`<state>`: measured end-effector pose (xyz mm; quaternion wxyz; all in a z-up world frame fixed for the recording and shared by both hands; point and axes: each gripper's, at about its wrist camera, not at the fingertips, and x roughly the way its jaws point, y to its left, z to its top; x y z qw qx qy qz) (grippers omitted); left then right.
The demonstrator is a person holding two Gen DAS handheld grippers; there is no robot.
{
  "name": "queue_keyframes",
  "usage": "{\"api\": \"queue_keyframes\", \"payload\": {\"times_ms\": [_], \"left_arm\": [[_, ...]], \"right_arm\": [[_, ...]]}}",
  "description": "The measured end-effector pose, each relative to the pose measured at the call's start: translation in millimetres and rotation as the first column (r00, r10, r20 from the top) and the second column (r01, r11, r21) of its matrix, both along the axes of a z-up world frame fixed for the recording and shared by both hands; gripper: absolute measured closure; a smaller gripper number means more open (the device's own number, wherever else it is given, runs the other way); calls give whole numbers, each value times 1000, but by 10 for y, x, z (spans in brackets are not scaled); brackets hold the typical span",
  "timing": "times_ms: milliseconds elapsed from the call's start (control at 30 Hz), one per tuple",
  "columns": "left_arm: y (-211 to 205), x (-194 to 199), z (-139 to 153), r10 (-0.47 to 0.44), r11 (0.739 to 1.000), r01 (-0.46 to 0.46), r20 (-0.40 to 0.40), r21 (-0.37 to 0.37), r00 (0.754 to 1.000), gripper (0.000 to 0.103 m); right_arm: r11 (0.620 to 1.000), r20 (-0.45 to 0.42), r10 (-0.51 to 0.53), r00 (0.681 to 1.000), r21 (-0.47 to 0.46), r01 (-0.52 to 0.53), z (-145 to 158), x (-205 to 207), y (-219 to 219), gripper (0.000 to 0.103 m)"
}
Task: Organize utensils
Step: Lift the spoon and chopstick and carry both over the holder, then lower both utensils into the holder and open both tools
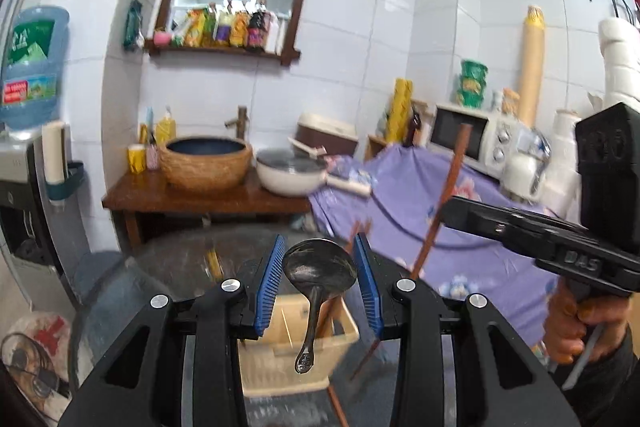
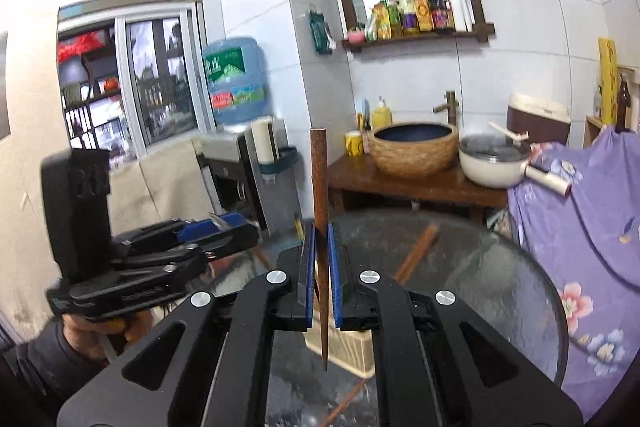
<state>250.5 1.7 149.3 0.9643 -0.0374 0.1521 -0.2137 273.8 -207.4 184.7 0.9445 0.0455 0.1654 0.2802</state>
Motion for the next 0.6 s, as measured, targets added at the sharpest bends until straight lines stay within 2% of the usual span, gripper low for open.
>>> {"api": "queue_keyframes", "payload": {"times_ms": [100,167,233,300,467,600], "left_arm": [[-20,135,113,40,999,-40,24,-11,999,68],[-41,236,120,71,997,-71,33,-9,997,68],[-53,350,34,114,993,-114,26,-4,993,68],[-46,460,-128,125,992,-125,-20,-19,992,68],[-45,606,-494,158,987,-159,-82,-2,984,68],[-134,521,-585,182,981,-180,-25,70,983,68]], "right_arm": [[999,59,-46,997,-1,46,153,65,28,96],[996,89,-84,992,-15,86,153,151,78,96],[994,76,-107,991,-11,108,42,247,90,96],[992,57,-126,990,-4,127,-96,332,98,96],[982,31,-182,983,-45,183,-537,469,119,96],[983,-15,-180,983,-41,180,-812,516,83,96]]}}
